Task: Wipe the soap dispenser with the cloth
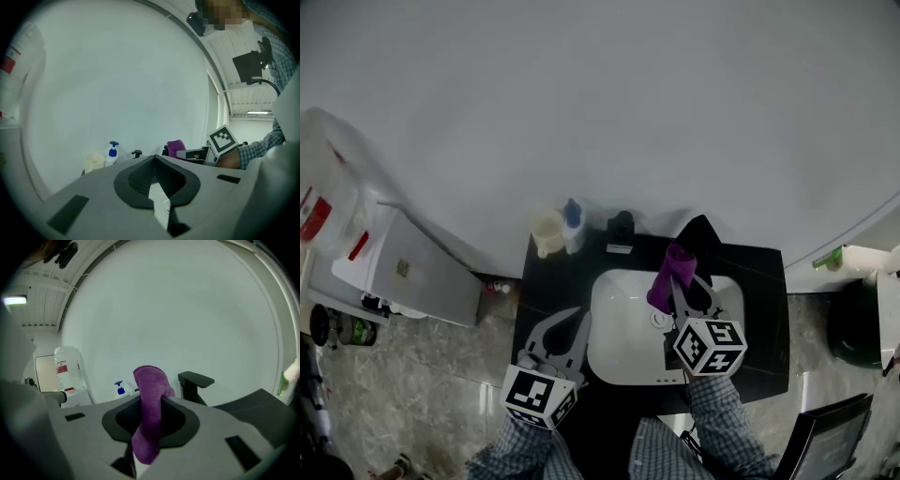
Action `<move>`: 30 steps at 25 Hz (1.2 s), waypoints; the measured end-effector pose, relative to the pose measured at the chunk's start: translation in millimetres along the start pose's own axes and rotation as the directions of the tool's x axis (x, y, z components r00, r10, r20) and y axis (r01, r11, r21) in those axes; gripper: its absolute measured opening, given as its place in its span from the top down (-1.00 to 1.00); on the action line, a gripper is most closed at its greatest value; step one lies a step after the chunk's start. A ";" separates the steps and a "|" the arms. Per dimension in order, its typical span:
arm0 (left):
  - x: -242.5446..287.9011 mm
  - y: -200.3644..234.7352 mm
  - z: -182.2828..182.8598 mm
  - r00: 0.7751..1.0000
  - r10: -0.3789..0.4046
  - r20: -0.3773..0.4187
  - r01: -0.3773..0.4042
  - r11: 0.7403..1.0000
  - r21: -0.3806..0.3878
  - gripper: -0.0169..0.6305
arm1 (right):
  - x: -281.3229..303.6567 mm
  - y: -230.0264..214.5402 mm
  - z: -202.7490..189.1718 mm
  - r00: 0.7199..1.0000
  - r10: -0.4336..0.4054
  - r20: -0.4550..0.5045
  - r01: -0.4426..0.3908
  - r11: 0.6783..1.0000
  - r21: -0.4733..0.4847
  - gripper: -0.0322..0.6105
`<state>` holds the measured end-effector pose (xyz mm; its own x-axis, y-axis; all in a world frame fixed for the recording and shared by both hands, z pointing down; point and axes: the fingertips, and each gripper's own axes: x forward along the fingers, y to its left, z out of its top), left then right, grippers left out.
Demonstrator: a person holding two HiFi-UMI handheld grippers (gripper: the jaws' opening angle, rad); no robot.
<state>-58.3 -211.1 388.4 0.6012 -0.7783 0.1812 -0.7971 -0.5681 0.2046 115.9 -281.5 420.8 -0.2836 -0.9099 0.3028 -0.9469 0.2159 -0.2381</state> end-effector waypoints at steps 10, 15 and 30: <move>-6.1 -9.5 -11.6 0.998 -0.060 -0.018 0.060 0.998 -0.001 0.91 | -47.3 6.8 -31.1 0.998 -0.061 -0.011 0.061 0.996 0.066 0.62; -17.4 -13.5 -19.0 0.999 -0.047 -0.021 0.047 0.999 -0.008 0.91 | -60.8 17.0 -35.9 0.999 -0.053 0.003 0.052 0.993 0.105 0.62; -77.8 -110.4 -35.0 0.998 -0.059 -0.001 0.059 0.998 0.015 0.91 | -166.3 40.9 -53.1 0.998 0.018 0.054 -0.021 0.998 0.064 0.62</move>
<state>-15.2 -78.4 385.4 0.6473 -0.7431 0.1698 -0.7609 -0.6170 0.2009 116.3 -102.6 409.7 -0.2920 -0.9236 0.2486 -0.9290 0.2120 -0.3034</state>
